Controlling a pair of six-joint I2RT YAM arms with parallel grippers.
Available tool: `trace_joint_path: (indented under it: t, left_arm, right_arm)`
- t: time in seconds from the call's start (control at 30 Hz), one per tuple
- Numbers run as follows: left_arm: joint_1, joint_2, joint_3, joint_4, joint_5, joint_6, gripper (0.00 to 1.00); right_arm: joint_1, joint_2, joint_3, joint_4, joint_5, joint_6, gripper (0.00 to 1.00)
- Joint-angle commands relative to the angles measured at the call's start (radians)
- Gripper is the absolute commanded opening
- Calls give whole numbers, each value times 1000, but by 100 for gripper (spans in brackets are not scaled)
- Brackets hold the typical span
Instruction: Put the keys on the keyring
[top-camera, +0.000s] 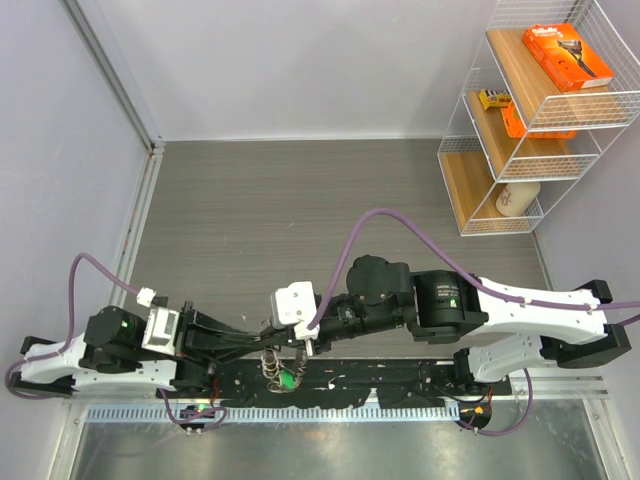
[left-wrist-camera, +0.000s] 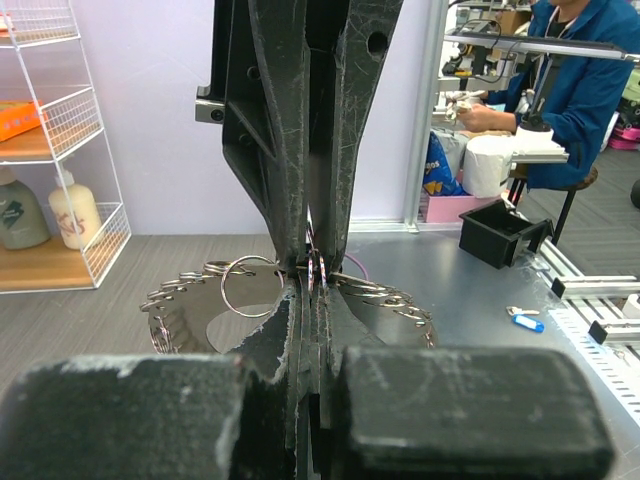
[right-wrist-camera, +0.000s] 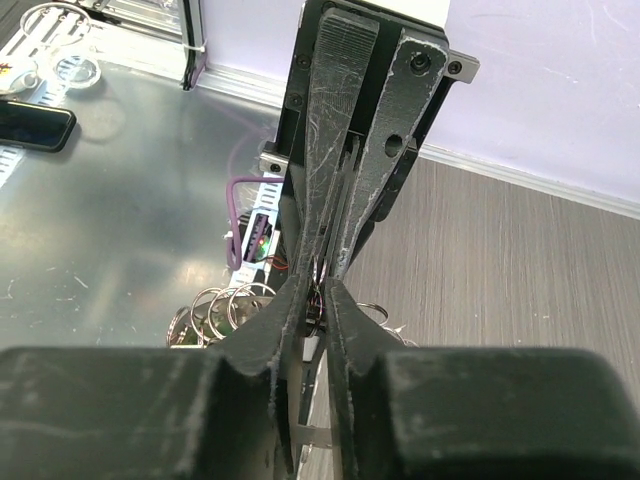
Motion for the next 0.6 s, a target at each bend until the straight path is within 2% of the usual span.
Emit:
trace_joint_path:
  t: [0.0,0.07,0.33,0.57]
  left_arm:
    - [2,-27,-1,136,-1,-11,0]
    - [2,-28,-4,138,-1,-11,0]
    - [0,-19,4,138,0,-15,0]
    - [0,5,25,95,27,-38,1]
  right_arm:
    - [4,-23,1,1,-21,2,14]
    - [4,-19,-2,-3,-29,4,5]
    - [4,2,35,-26,-24,-8,5]
    - [4,8,54,-11,77,8,5]
